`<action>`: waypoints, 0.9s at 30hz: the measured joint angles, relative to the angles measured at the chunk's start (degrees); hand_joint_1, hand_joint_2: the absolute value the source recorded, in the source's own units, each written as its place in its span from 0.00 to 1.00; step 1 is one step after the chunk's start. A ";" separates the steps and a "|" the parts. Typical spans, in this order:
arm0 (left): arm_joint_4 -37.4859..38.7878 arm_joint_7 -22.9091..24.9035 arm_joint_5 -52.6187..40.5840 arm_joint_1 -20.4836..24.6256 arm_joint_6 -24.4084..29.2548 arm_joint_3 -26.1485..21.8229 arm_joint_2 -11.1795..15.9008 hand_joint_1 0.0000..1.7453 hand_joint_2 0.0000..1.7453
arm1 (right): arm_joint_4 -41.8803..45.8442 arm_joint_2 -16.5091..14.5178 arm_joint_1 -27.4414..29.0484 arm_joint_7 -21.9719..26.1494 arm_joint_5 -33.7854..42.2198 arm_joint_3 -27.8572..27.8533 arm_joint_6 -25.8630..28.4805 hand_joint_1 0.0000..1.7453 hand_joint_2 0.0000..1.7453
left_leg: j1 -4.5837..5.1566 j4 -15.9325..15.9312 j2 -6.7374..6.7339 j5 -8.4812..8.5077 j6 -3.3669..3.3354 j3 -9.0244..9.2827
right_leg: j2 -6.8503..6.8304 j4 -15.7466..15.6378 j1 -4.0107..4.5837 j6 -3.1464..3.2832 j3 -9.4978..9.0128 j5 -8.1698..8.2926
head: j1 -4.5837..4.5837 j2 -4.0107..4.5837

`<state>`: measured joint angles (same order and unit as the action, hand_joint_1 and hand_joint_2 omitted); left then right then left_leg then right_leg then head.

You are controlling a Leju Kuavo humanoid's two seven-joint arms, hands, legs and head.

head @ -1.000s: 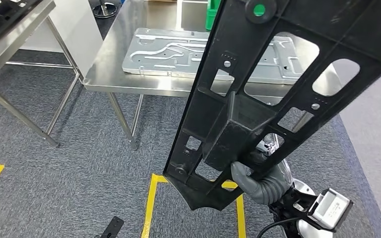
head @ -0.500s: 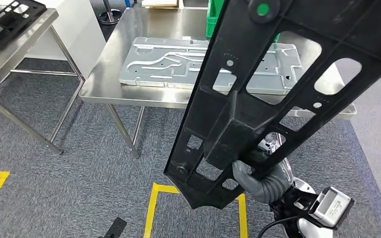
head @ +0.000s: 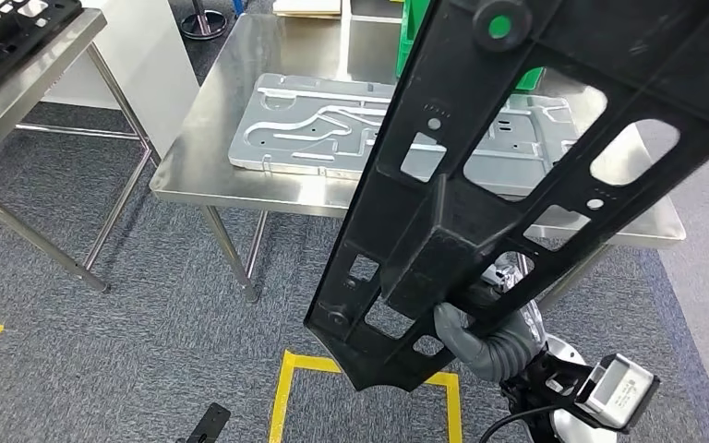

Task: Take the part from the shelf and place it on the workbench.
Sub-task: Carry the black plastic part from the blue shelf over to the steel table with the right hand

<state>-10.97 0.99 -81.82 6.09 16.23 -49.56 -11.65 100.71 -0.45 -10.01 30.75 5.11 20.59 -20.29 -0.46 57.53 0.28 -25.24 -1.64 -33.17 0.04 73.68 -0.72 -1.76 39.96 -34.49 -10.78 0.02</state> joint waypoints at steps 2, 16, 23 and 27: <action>0.00 0.04 -0.10 -0.04 -0.03 -0.01 0.00 0.00 1.00 | -0.08 0.13 0.29 0.01 -0.04 0.00 0.11 0.96 1.00 | 0.03 0.02 0.13 -0.78 0.04 1.00 | 0.00 0.16 -0.03 0.05 1.68 2.67 | 0.00 0.00; 0.02 0.21 -0.21 0.34 -0.30 0.01 0.00 0.00 1.00 | -0.10 0.37 0.31 0.33 -0.09 -0.13 0.29 0.96 1.00 | 0.01 10.76 0.08 -8.42 3.18 -2.05 | -0.04 -15.87 0.00 2.89 -5.24 9.72 | -0.02 0.00; 0.03 0.27 -0.13 0.14 -0.49 0.00 0.06 0.00 1.00 | -0.42 0.38 0.38 0.36 -0.11 -0.16 0.29 0.96 1.00 | -0.23 2.87 -0.11 0.76 3.00 -1.94 | 0.23 -15.45 0.11 1.94 -8.10 7.13 | -0.02 0.00; 0.04 0.19 0.09 0.05 -0.46 -0.03 0.05 0.00 1.00 | -0.40 0.41 0.37 0.42 -0.11 -0.20 0.28 0.96 1.00 | -0.10 0.85 0.00 0.22 1.54 -0.98 | 0.13 -15.44 0.24 0.82 -8.21 6.57 | -0.01 0.00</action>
<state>-10.93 1.19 -81.72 6.14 15.76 -49.58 -11.60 100.30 -0.04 -9.64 31.17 5.01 20.39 -20.01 -0.56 58.38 0.27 -25.02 -0.10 -34.15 0.17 58.24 -0.48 -0.94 31.74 -27.93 -10.79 0.02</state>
